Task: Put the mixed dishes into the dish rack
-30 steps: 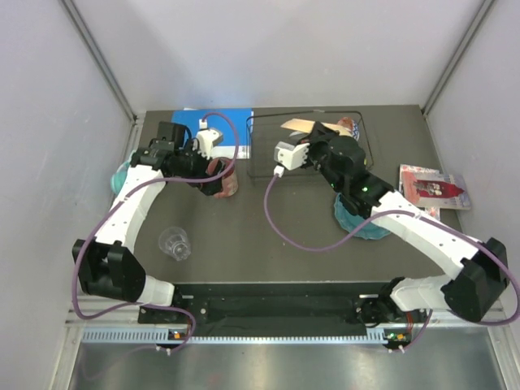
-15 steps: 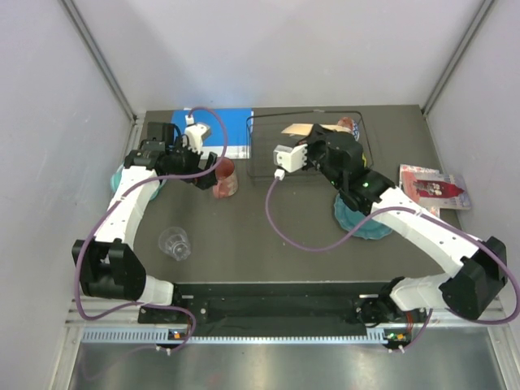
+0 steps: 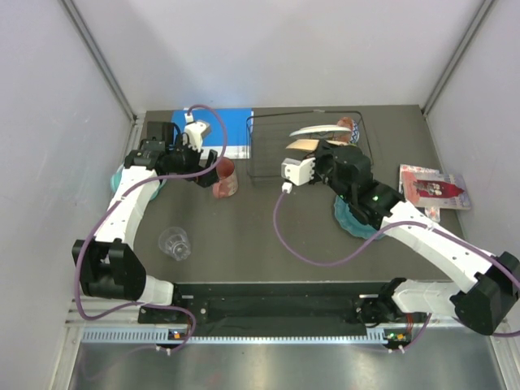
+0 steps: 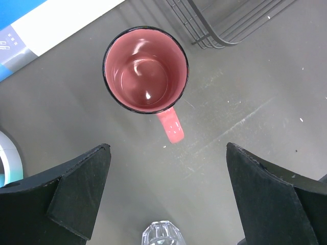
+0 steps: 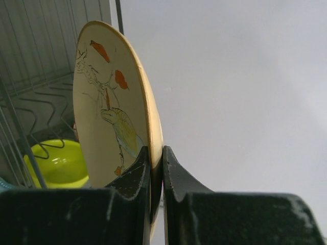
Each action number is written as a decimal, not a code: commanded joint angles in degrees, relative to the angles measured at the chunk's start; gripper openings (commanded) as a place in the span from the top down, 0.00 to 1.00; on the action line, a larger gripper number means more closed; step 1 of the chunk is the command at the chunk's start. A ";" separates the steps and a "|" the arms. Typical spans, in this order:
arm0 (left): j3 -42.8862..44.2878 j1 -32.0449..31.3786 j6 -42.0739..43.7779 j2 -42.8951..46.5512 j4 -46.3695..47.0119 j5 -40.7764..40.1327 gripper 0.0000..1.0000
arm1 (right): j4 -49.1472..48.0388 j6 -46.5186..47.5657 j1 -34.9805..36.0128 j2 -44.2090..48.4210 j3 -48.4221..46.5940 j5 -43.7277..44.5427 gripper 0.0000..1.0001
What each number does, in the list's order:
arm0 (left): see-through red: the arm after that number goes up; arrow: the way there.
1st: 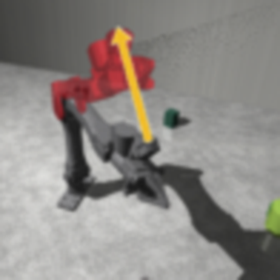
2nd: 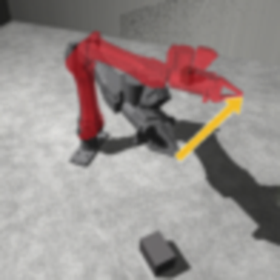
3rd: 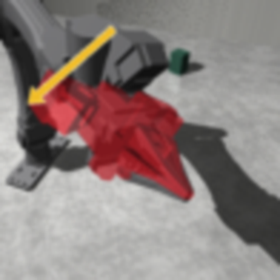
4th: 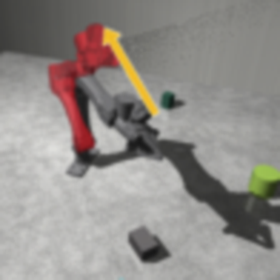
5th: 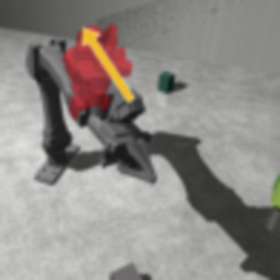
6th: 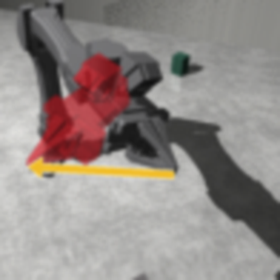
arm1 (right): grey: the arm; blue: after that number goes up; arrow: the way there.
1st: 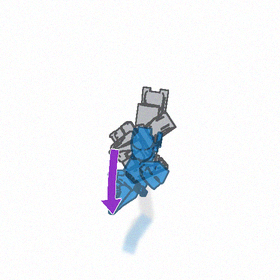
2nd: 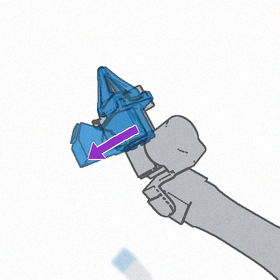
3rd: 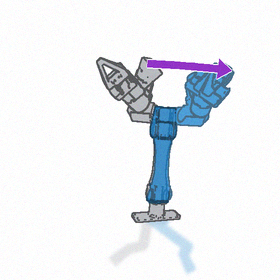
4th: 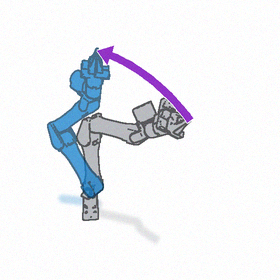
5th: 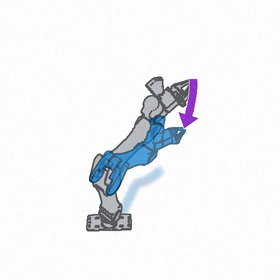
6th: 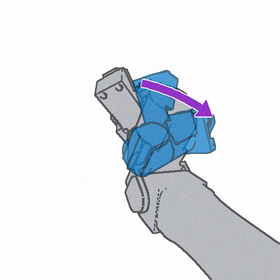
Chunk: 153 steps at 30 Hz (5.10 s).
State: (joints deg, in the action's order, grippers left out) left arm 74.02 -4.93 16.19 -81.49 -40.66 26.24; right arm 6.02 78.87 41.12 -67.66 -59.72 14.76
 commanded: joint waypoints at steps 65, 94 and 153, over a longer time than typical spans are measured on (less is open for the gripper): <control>14.49 -20.55 -17.59 -17.03 9.72 3.21 0.01 | -25.71 11.04 -13.79 -17.24 -6.37 -6.77 1.00; 8.43 -21.44 1.56 -24.51 7.80 -2.25 0.16 | -25.88 8.05 -15.20 -14.44 -2.95 -8.00 1.00; 5.70 -17.13 29.61 -20.64 -13.13 3.82 1.00 | -26.32 6.21 -11.59 -21.11 -6.90 -10.46 0.27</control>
State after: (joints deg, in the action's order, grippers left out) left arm 79.83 -23.27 47.07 -101.21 -43.20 33.15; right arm -12.36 85.78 29.82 -90.85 -65.01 2.61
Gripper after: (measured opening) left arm 0.037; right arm 0.694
